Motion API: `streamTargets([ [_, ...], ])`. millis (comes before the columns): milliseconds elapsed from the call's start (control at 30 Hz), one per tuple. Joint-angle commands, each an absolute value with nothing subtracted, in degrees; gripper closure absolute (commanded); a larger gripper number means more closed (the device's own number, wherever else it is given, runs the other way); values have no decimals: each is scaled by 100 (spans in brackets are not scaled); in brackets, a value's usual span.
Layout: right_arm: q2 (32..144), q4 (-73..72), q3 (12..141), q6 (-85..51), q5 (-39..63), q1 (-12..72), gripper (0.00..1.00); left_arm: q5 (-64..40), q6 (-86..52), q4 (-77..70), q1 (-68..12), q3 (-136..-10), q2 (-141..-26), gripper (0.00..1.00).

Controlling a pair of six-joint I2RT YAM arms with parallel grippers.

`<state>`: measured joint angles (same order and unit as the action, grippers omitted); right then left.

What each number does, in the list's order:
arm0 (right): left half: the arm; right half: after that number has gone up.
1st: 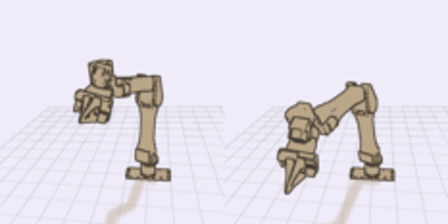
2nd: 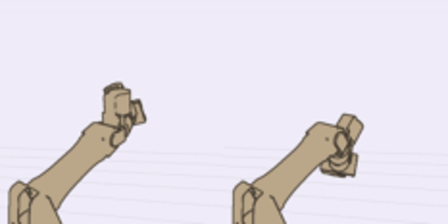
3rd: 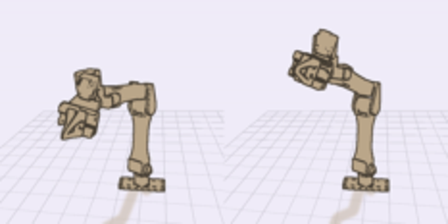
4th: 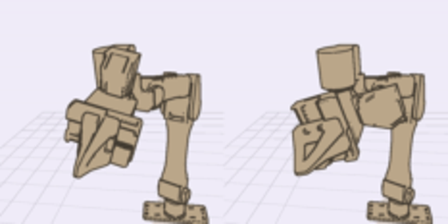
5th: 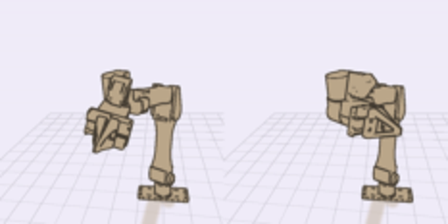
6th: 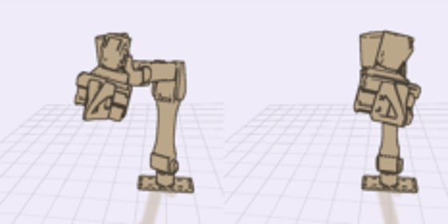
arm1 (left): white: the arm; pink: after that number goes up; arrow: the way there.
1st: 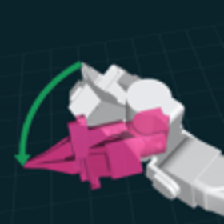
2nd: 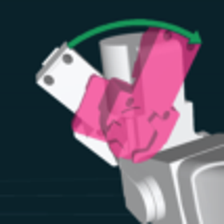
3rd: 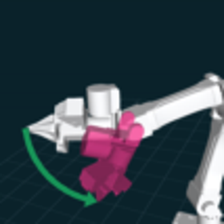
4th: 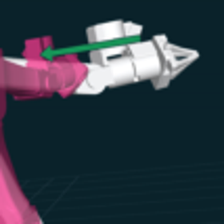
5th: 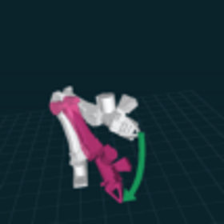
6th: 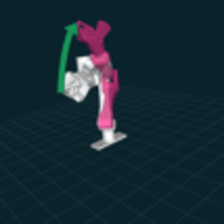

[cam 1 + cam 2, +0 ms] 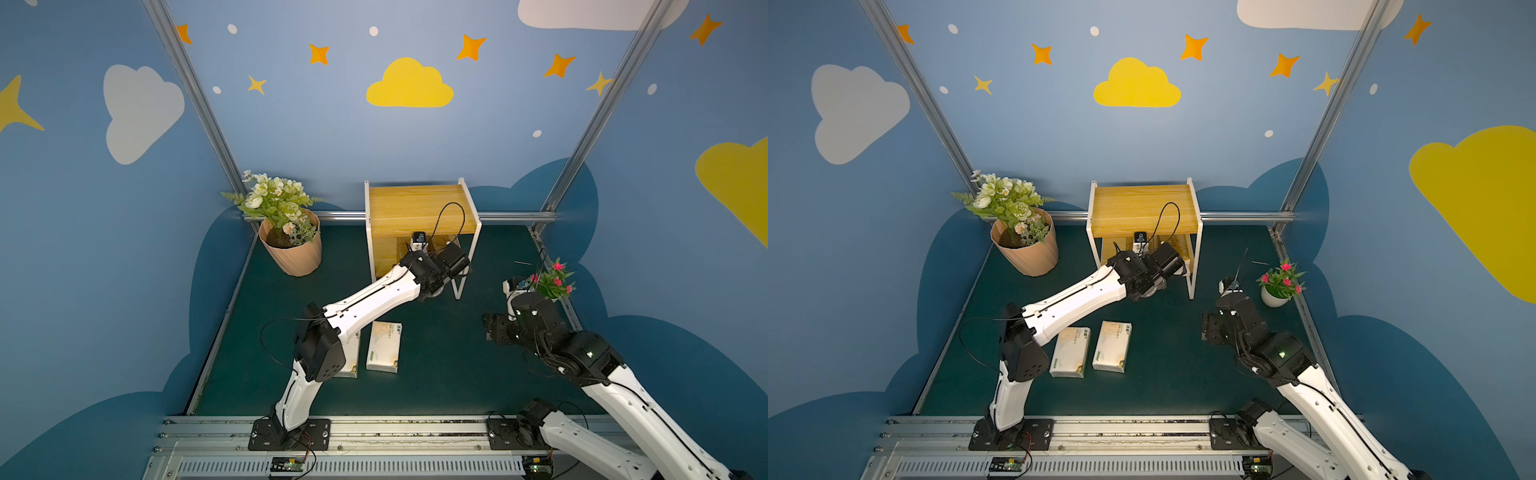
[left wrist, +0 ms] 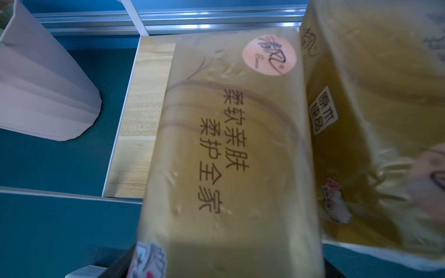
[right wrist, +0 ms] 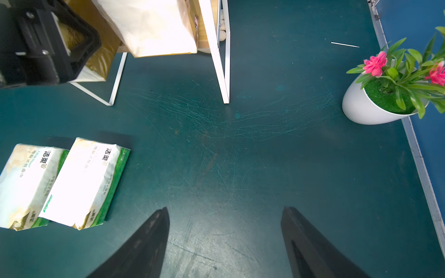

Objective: Place the tissue boxes on the shelf by color
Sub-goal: Place a box of tissues on the shelf.

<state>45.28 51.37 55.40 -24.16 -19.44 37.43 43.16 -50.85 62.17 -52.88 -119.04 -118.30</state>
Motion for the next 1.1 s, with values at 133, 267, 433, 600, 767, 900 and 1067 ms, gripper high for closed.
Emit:
streamTargets([
  [133,4421,5203,5545,-2462,-1965,3758,21,4702,-5271,6207,-5141,-11896,-11945,9],
  [267,4384,5151,5485,-2525,-1859,3762,22,4961,-5222,6093,-5155,-11823,-11991,9],
  [433,4331,5151,5441,-2438,-1778,3788,21,5000,-4931,5853,-5200,-11607,-11967,4],
  [600,4223,5142,5383,-2346,-1736,3807,20,5014,-4618,5408,-5355,-11138,-11784,0],
  [767,4196,5127,5344,-2353,-1693,3815,21,5127,-4395,5045,-5529,-10757,-11580,0],
  [900,4153,5073,5292,-2381,-1653,3824,21,5270,-4245,4915,-5698,-10562,-11431,0],
  [1067,4154,5055,5282,-2389,-1665,3832,21,5368,-4225,4939,-5776,-10434,-11332,0],
])
